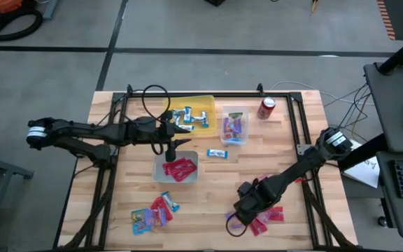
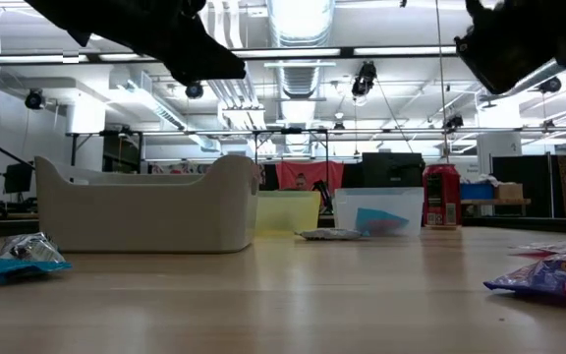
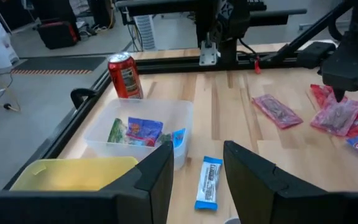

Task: Sort candy
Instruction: Put the red candy into the gray bin

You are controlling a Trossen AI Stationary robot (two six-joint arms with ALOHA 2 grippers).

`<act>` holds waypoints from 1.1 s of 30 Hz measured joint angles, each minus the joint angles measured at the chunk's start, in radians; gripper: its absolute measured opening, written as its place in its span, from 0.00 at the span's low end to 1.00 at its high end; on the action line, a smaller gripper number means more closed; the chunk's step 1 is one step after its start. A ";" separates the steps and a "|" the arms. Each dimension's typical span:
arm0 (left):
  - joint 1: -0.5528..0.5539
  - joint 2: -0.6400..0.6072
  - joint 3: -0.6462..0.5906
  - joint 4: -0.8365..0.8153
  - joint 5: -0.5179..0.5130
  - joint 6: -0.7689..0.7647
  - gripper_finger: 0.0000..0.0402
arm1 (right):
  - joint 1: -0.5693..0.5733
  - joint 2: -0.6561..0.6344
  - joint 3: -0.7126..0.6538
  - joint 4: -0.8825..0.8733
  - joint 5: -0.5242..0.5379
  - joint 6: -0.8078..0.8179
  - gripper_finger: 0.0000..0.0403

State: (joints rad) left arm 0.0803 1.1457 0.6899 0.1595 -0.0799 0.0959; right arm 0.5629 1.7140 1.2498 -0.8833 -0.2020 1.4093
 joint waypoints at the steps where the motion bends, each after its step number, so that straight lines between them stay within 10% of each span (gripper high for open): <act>1: 0.000 0.004 0.000 -0.001 0.000 -0.001 0.31 | 0.000 0.010 0.001 -0.001 0.000 -0.007 0.51; 13: 0.000 0.024 0.000 0.001 0.000 -0.004 0.31 | 0.002 0.154 0.000 0.002 -0.038 -0.120 0.63; 33: 0.000 0.024 0.000 -0.003 0.023 -0.031 0.31 | 0.002 0.141 -0.003 -0.005 -0.001 -0.138 0.04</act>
State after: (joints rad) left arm 0.0800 1.1698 0.6899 0.1566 -0.0567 0.0646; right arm 0.5644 1.8553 1.2469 -0.8879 -0.2032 1.2713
